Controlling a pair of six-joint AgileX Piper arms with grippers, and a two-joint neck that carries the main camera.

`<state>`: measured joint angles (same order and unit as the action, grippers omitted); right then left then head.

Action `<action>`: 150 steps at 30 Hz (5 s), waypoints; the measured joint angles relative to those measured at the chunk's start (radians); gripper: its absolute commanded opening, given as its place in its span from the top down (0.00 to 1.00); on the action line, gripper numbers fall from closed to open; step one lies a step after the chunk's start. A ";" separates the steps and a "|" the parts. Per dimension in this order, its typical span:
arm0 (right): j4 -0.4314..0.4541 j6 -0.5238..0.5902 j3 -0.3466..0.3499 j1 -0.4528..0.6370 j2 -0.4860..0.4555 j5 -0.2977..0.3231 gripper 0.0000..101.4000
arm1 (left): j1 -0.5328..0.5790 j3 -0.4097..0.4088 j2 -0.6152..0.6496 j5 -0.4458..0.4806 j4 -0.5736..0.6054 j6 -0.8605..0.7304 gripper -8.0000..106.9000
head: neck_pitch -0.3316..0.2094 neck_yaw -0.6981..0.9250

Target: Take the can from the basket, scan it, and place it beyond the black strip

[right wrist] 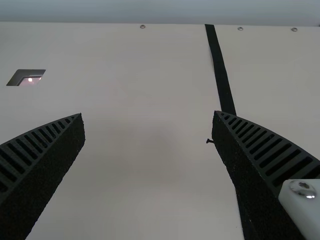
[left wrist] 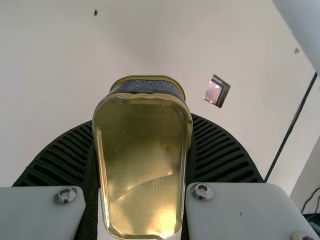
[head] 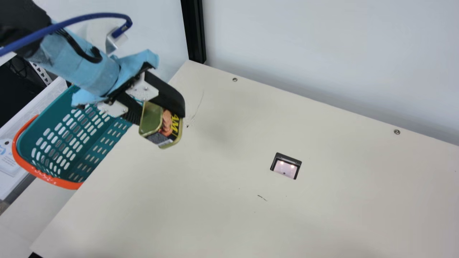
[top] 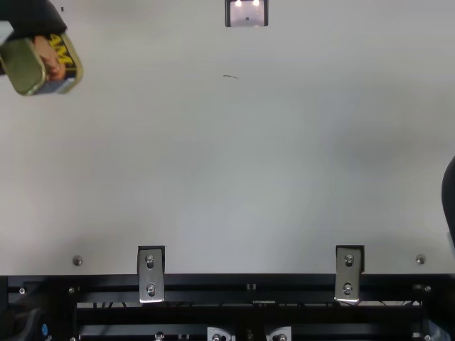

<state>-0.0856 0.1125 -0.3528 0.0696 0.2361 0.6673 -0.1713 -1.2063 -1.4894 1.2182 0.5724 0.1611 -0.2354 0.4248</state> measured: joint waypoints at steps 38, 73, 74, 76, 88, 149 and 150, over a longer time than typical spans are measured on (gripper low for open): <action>0.000 0.000 0.000 0.000 0.000 0.000 0.00 | 0.086 0.054 0.142 0.005 0.175 0.235 0.84 | 0.000 -0.005; -0.001 0.000 0.000 0.000 0.000 0.000 0.00 | 0.420 -0.241 0.015 -0.064 -0.237 0.225 0.84 | 0.015 -0.312; -0.001 0.000 0.000 0.000 0.000 0.000 0.00 | 0.436 -0.256 0.005 -0.064 -0.258 0.225 0.84 | 0.015 -0.312; -0.001 0.000 0.000 0.000 0.000 0.000 0.00 | 0.461 -0.281 -0.012 -0.061 -0.296 0.216 0.84 | 0.020 -0.312; -0.001 0.000 0.000 0.000 0.000 0.000 0.00 | 0.632 -0.371 -0.112 -0.149 -0.440 0.149 0.84 | 0.015 -0.312; -0.003 0.000 0.000 0.000 0.000 0.000 0.00 | 0.777 0.215 -0.207 -1.403 -0.669 0.258 0.84 | 0.015 -0.312; -0.003 0.000 0.000 0.000 0.000 0.000 0.00 | 0.789 0.225 -0.215 -1.426 -0.638 0.230 0.84 | 0.015 -0.312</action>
<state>-0.0882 0.1125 -0.3528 0.0696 0.2361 0.6673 0.6173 -0.9816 -1.7047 -0.2076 -0.0660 0.3913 -0.2201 0.1126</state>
